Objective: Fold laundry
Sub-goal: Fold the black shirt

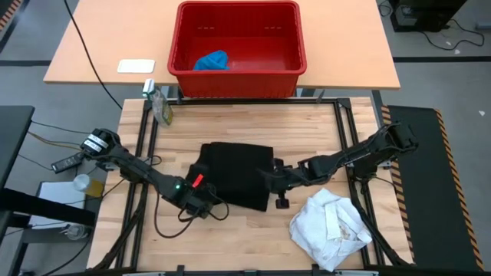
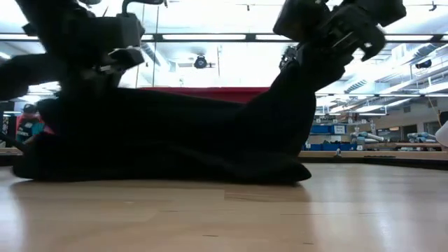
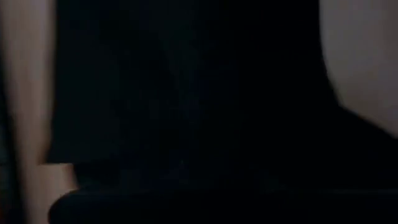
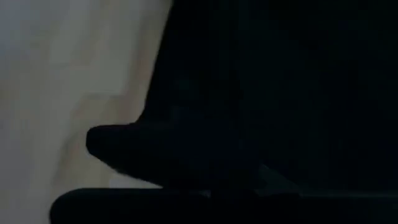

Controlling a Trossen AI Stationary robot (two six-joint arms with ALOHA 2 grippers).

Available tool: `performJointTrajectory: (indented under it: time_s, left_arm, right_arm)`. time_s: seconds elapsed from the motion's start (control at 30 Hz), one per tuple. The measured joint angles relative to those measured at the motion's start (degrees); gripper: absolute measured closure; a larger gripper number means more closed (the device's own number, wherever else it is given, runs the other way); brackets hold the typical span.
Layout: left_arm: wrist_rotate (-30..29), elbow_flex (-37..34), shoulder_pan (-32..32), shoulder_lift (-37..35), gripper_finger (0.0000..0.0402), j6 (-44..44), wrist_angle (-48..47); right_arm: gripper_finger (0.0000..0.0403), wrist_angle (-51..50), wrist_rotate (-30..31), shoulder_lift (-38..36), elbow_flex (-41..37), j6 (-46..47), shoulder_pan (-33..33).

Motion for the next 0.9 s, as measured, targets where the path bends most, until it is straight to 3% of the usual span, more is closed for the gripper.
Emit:
performJointTrajectory:
  time_s: [0.13,0.3,0.53,0.63,0.73,0.83,0.9]
  left_arm:
    - [3.58,0.37,-0.02,-0.04,0.0365,-2.05,-1.02]
    - [4.76,2.01,0.00,-0.07,0.0305,-2.57,-1.21]
    - [21.32,8.60,0.34,-1.79,0.0207,-4.43,-9.78]
    - [24.69,14.14,0.78,-3.32,0.0185,-4.17,-14.65]
    - [20.23,17.80,1.47,-5.53,0.0179,-3.27,-17.52]
    - [13.75,16.25,3.90,-8.49,0.0185,-2.91,-15.31]
    - [13.66,12.12,7.26,-10.17,0.0195,-2.73,-10.95]
  right_arm:
    - [0.0344,0.55,-4.97,0.00,-0.99,1.82,0.63]
    - [0.0261,0.50,-12.75,0.02,-1.43,5.06,0.58]
    - [0.0164,-9.22,-26.13,-1.20,3.18,4.59,0.26]
    - [0.0157,-19.88,-26.03,-1.39,7.07,5.03,0.20]
    - [0.0162,-25.49,-21.93,-2.34,10.58,5.27,-0.49]
    - [0.0170,-20.44,-14.50,-2.78,10.70,7.56,-1.47]
    - [0.0178,-11.88,-10.24,-2.34,7.81,8.83,-2.77]
